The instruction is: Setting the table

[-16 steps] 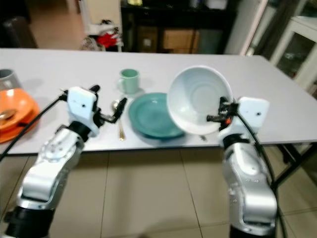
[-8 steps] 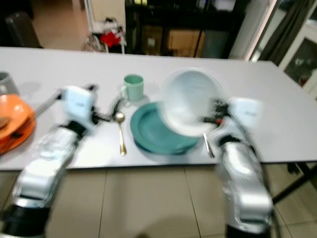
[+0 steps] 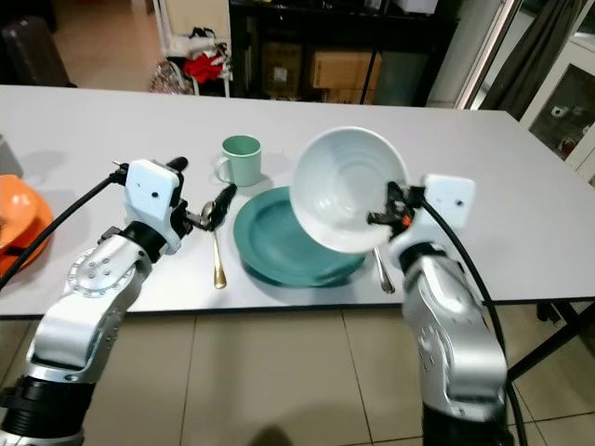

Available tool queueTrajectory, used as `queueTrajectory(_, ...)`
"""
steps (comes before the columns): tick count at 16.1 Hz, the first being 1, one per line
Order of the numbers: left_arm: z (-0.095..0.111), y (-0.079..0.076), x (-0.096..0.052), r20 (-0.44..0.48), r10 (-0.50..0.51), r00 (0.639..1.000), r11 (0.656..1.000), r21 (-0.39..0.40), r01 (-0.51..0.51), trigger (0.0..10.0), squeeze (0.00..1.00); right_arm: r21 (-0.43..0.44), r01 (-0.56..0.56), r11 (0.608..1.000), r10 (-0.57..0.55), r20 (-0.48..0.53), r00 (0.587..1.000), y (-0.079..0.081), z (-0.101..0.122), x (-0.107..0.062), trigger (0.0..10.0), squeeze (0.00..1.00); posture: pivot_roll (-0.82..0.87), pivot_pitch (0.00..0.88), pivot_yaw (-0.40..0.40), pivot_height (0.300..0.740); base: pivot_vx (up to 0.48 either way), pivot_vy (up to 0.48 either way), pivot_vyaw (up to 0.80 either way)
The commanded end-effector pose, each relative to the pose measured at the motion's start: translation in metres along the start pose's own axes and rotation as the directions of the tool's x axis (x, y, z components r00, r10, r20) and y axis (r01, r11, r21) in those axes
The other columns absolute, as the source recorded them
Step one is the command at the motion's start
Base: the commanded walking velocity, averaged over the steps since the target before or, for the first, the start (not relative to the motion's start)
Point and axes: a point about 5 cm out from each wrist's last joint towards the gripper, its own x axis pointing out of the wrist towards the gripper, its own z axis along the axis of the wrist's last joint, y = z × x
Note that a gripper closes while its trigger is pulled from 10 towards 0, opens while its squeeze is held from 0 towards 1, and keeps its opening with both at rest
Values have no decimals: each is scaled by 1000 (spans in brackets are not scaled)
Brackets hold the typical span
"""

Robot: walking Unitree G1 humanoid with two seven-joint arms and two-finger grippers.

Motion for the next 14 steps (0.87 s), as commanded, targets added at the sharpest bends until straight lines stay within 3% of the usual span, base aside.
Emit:
queueTrajectory(1,-1,-5,3,-8,-51,999,999,-1,51,10000,0,16,11,1000,-11,14,1000,-3,6,3,10000,0,25,0,-47,740,0,0,0)
queueTrajectory(3,0,-9,4,-19,-140,990,990,12,140,10000,0,-43,47,998,-50,-74,996,-12,1,19,10000,0,32,0,-41,740,0,0,0)
queueTrajectory(5,2,-10,5,-21,-197,980,980,24,197,10000,0,-33,44,998,-48,-125,991,-14,-1,29,10000,0,32,0,-41,740,0,0,0)
queueTrajectory(10,5,-12,1,-65,-357,932,931,54,360,10000,0,177,-41,983,96,-318,943,-13,-15,59,10000,0,58,0,-58,740,0,0,0)
queueTrajectory(11,-4,-10,-8,-132,-406,904,906,72,417,10000,0,216,-46,975,126,-372,920,-14,-22,69,10000,0,63,0,-58,740,0,0,0)
queueTrajectory(14,-16,-7,-19,-217,-453,865,876,72,477,10000,0,303,-40,952,175,-432,885,-11,-33,82,10000,0,69,0,-59,740,0,0,0)
